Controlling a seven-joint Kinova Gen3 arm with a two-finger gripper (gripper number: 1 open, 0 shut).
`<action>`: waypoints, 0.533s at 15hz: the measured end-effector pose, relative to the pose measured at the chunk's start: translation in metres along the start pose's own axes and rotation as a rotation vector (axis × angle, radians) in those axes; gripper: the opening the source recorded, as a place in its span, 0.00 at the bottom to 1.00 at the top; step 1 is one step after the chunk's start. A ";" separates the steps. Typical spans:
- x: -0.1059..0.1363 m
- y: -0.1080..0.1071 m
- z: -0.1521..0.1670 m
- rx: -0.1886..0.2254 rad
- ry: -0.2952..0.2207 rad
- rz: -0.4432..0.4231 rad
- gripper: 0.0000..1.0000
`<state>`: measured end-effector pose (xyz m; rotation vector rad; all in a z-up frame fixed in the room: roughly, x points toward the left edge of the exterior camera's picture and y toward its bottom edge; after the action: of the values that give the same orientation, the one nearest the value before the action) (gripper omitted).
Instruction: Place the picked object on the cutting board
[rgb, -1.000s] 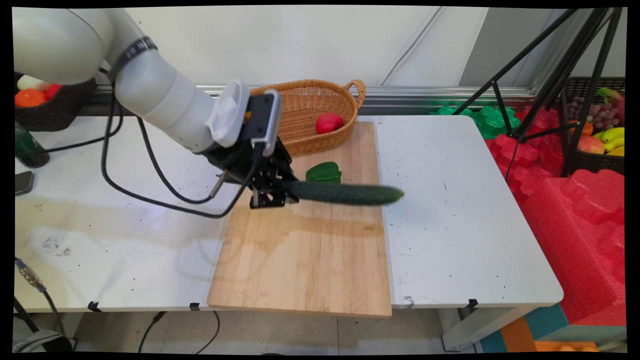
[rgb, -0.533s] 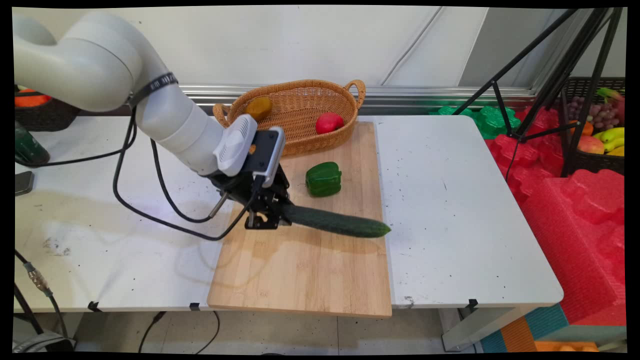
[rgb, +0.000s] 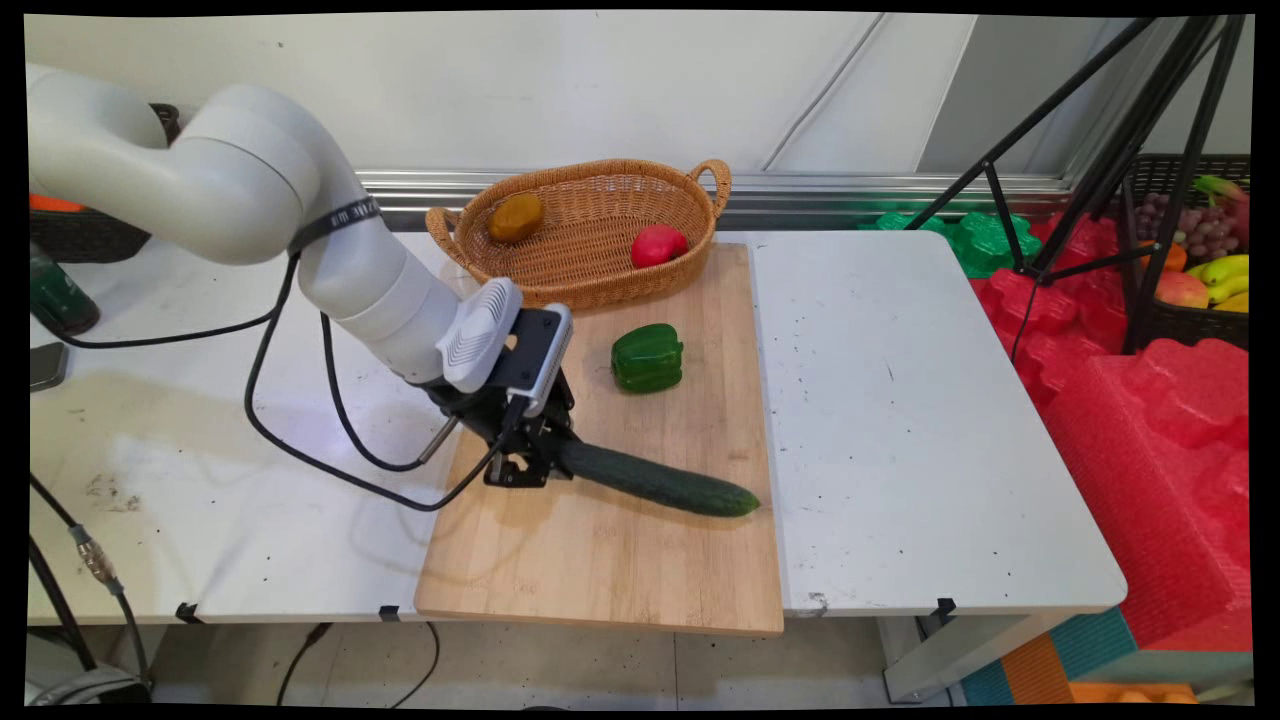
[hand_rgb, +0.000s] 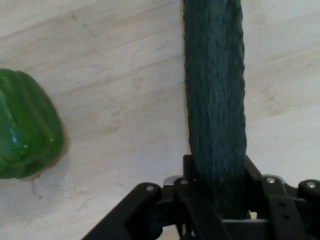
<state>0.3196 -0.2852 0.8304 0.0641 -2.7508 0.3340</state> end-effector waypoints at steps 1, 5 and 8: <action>-0.001 0.000 0.003 -0.004 -0.003 0.005 0.00; -0.004 0.002 0.013 -0.017 -0.010 0.020 0.00; -0.006 0.004 0.017 -0.021 -0.012 0.027 1.00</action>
<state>0.3185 -0.2857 0.8124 0.0233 -2.7687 0.3130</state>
